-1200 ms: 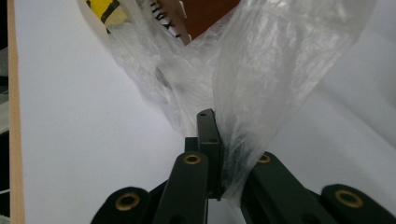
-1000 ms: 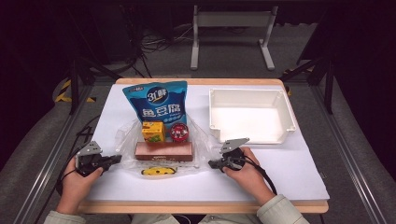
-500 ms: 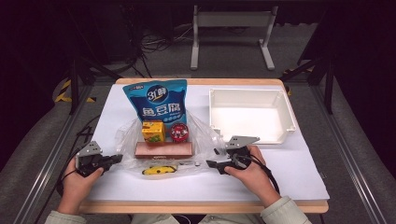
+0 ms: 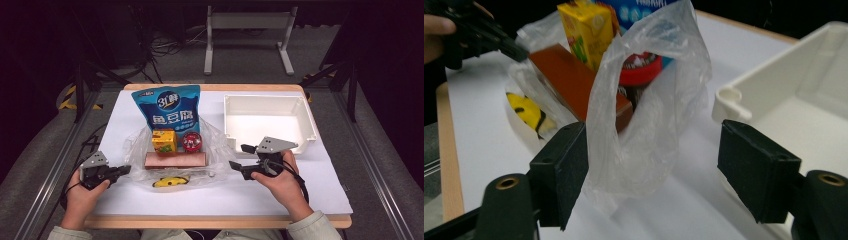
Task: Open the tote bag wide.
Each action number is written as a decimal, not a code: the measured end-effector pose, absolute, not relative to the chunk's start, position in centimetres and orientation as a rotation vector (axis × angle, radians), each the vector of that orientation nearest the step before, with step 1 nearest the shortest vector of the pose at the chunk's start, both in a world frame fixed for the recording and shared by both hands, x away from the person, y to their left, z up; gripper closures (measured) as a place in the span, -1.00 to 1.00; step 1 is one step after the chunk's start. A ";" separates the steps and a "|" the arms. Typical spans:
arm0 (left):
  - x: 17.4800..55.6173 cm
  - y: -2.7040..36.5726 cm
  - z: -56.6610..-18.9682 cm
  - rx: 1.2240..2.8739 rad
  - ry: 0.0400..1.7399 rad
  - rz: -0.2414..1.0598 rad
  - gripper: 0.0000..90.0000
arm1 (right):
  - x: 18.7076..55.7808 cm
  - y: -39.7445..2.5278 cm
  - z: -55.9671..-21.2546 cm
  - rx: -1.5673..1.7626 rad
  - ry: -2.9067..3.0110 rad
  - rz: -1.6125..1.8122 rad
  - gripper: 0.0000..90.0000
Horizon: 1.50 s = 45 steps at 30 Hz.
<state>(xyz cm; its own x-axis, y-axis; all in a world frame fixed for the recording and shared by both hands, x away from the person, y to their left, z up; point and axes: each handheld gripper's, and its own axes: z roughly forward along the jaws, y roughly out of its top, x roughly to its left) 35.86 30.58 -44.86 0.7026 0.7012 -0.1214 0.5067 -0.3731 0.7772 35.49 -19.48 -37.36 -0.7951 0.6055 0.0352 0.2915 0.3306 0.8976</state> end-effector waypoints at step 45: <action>35.7 30.5 -44.8 2.059 0.901 0.297 0.92 | 41.5 -12.5 -38.9 0.833 2.353 1.391 -0.01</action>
